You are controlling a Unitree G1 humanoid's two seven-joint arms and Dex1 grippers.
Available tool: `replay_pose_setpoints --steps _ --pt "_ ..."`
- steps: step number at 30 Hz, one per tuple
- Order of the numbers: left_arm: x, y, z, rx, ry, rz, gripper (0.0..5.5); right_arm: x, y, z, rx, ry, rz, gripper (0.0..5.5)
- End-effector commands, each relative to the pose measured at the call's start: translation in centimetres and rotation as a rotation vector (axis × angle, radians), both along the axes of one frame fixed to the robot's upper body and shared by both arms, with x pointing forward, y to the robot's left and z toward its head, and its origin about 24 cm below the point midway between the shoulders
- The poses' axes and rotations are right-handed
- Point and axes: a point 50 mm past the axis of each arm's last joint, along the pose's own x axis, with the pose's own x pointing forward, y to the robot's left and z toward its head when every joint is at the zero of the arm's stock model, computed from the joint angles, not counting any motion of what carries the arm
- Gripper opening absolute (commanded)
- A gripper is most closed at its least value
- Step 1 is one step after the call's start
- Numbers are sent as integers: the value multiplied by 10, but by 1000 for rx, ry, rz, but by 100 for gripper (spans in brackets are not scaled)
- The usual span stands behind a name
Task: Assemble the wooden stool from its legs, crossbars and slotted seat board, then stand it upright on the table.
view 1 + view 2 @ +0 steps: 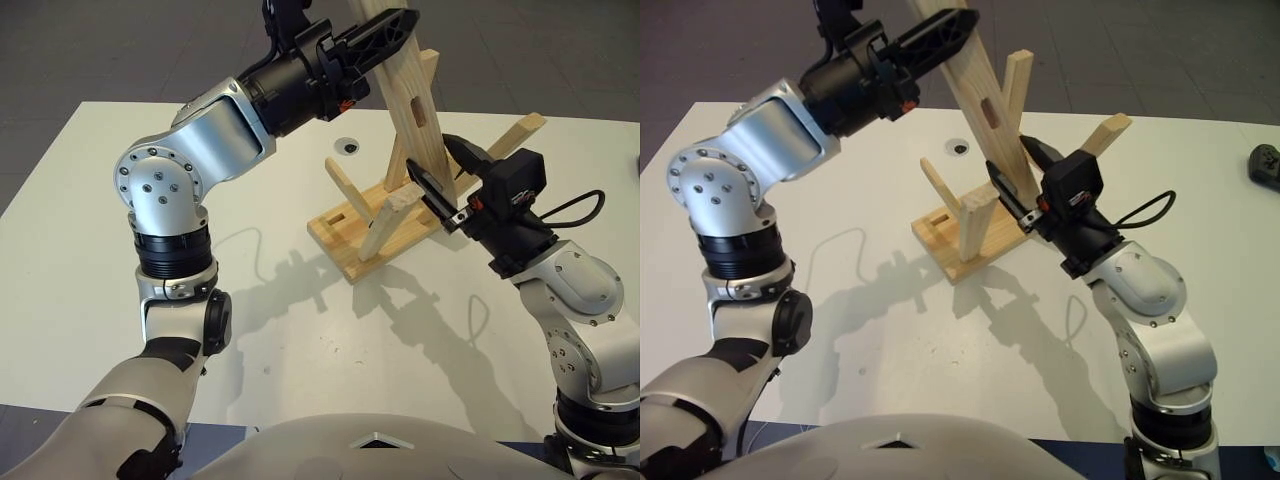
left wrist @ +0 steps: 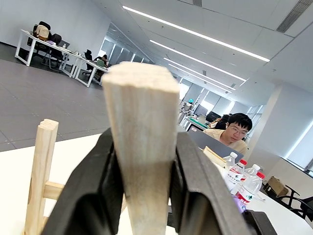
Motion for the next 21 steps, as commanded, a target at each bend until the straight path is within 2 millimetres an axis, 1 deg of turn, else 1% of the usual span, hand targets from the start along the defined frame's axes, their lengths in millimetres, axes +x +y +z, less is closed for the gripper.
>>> replay_pose_setpoints --steps 1,4,6,9,11,13,15,17,19,21 --pt "14 19 13 -113 22 94 104 3 -8 2 63 0 -42 340" --pt "24 34 23 -161 28 145 104 3 -13 1 97 15 -59 388" --pt "30 47 32 -137 -20 209 104 3 -17 1 150 33 -64 411" --pt "37 67 41 21 -175 332 104 -3 -21 5 283 54 -39 465" --pt "43 79 37 162 -264 407 104 -9 -19 13 373 49 7 492" --pt "47 84 21 301 -306 433 104 -19 -11 19 404 55 85 529" --pt "48 84 -3 387 -293 405 104 -28 0 20 389 86 149 540" --pt "48 82 -26 413 -244 377 104 -33 8 17 376 132 184 540" --pt "45 77 -43 421 -197 351 104 -35 13 11 356 178 188 540" --pt "41 71 -56 426 -171 325 104 -35 14 5 326 214 167 540"
